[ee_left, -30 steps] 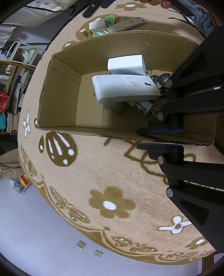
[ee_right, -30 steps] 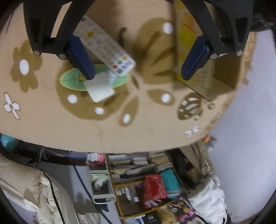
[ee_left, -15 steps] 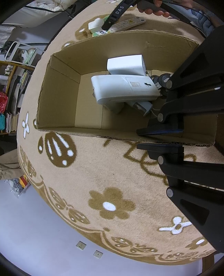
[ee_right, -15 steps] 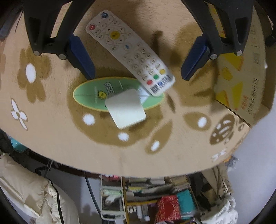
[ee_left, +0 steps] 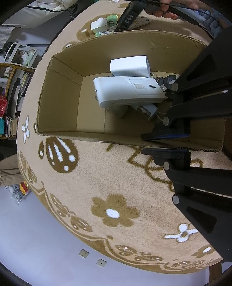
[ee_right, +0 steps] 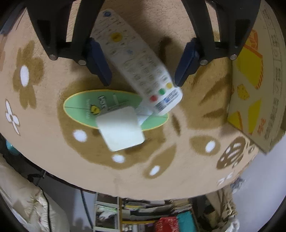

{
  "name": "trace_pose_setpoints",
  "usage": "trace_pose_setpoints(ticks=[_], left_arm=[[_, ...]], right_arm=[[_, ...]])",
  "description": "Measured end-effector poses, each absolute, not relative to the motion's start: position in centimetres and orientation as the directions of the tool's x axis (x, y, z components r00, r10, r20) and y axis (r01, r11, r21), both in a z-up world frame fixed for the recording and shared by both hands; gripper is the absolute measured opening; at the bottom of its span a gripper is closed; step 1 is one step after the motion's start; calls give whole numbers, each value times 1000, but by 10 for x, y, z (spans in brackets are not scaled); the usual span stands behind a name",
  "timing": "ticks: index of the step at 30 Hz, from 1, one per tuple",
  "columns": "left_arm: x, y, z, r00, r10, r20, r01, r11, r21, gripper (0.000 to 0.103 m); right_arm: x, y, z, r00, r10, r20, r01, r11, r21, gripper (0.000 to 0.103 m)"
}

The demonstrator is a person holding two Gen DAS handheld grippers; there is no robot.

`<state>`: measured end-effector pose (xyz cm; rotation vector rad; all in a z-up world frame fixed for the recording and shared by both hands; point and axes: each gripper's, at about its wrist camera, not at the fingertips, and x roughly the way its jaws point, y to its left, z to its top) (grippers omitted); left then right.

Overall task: Organize rigid objects
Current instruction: 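Move the right tool back and grasp the white remote control, then carry the white remote into the box and release it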

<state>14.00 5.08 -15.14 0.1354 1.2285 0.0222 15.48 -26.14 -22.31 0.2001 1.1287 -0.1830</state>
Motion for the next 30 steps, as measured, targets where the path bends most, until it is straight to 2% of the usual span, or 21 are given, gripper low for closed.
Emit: trace_pose_setpoints(ticks=[4, 11, 13, 18, 22, 30], left_arm=[[141, 52, -151, 335, 83, -939, 52, 993, 106, 9], [141, 52, -151, 335, 89, -938, 53, 992, 113, 10], [141, 52, -150, 335, 87, -938, 52, 992, 111, 10], [140, 50, -150, 336, 90, -938, 54, 992, 115, 10], [140, 50, -150, 336, 92, -937, 57, 991, 118, 10], [140, 50, -150, 337, 92, -937, 60, 991, 119, 9]], right_arm=[[154, -249, -227, 391, -122, -912, 208, 977, -41, 67], [153, -237, -226, 339, -53, -939, 188, 982, 13, 65], [150, -232, -226, 349, -55, -936, 181, 983, 10, 51], [146, -225, -224, 369, -45, -928, 167, 986, 19, 45], [143, -219, -218, 372, 18, -928, 130, 989, 72, 44], [144, -219, -197, 427, 25, -904, 152, 983, 99, 44]])
